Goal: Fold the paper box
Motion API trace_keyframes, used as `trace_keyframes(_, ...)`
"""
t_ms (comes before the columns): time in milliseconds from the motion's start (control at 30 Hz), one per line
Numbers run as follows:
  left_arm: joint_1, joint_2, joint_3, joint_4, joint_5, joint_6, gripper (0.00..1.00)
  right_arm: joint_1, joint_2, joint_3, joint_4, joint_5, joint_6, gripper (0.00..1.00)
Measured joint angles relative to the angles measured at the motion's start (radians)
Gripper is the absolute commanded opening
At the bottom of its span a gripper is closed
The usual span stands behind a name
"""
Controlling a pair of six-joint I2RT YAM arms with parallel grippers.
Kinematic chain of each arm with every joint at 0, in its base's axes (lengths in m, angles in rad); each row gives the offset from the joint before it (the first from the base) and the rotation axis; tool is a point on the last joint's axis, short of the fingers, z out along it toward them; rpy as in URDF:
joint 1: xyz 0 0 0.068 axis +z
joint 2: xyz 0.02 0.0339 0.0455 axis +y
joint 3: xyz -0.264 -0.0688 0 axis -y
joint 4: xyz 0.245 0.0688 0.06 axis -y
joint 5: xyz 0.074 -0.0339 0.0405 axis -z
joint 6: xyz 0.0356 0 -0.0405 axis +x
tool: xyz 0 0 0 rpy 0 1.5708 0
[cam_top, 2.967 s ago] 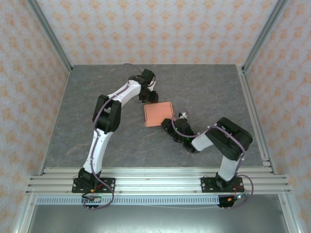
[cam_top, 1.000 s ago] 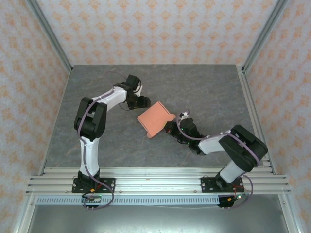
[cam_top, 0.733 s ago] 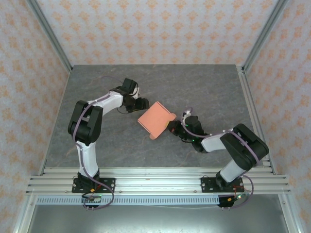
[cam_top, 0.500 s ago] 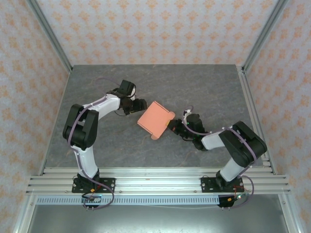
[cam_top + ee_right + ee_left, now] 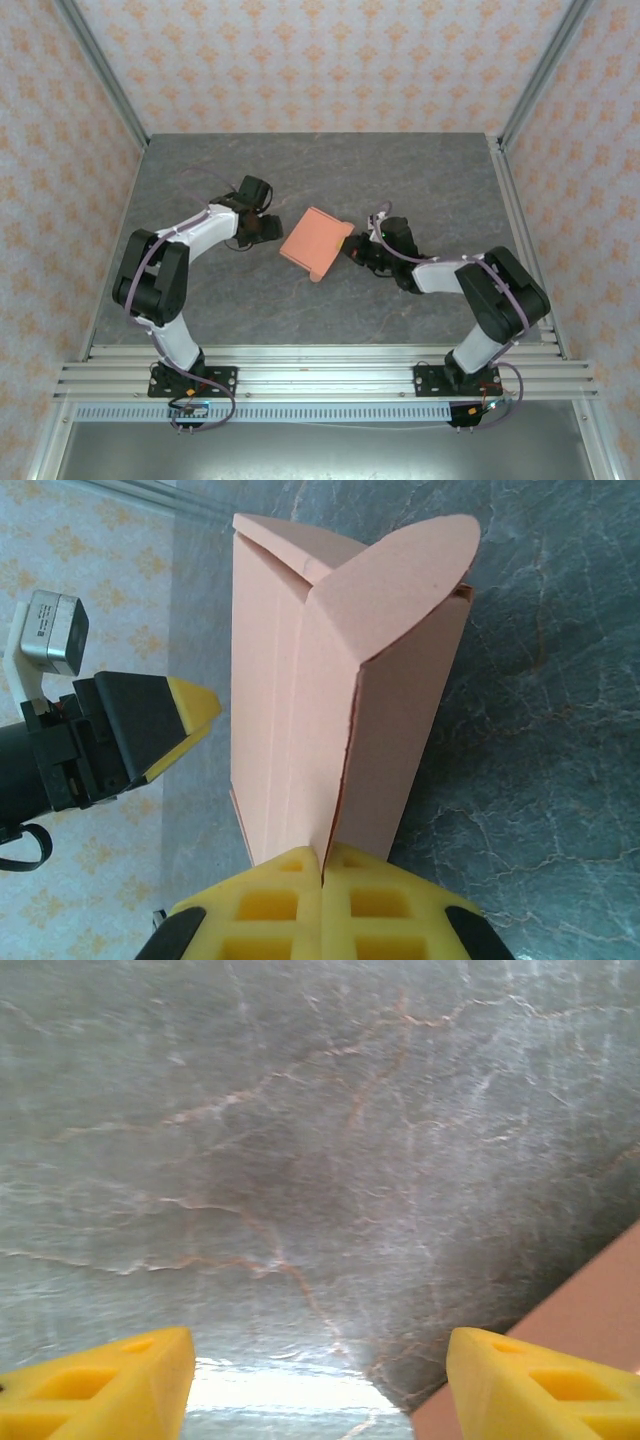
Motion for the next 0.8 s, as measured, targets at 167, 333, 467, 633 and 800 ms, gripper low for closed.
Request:
trace_keyframes(167,-0.002,-0.059,-0.083,0.055,0.049,-0.022,0.60,0.000,-0.001,0.015,-0.039,0.000,-0.011,0.15)
trace_keyframes(333,-0.040,-0.069,-0.092,0.079,0.114,-0.038,0.60,0.000,0.049,0.015,-0.027,0.011,0.001,0.25)
trace_keyframes(467,-0.061,-0.064,-0.070,0.098,0.153,-0.047,0.60,0.000,0.092,0.012,0.003,0.024,0.022,0.27)
trace_keyframes(633,-0.061,-0.010,0.019,0.098,0.159,-0.048,0.56,0.000,0.119,-0.003,0.064,0.035,0.049,0.28)
trace_keyframes(800,-0.061,0.077,0.086,0.095,0.161,-0.029,0.44,0.000,0.148,-0.009,0.090,0.041,0.065,0.26)
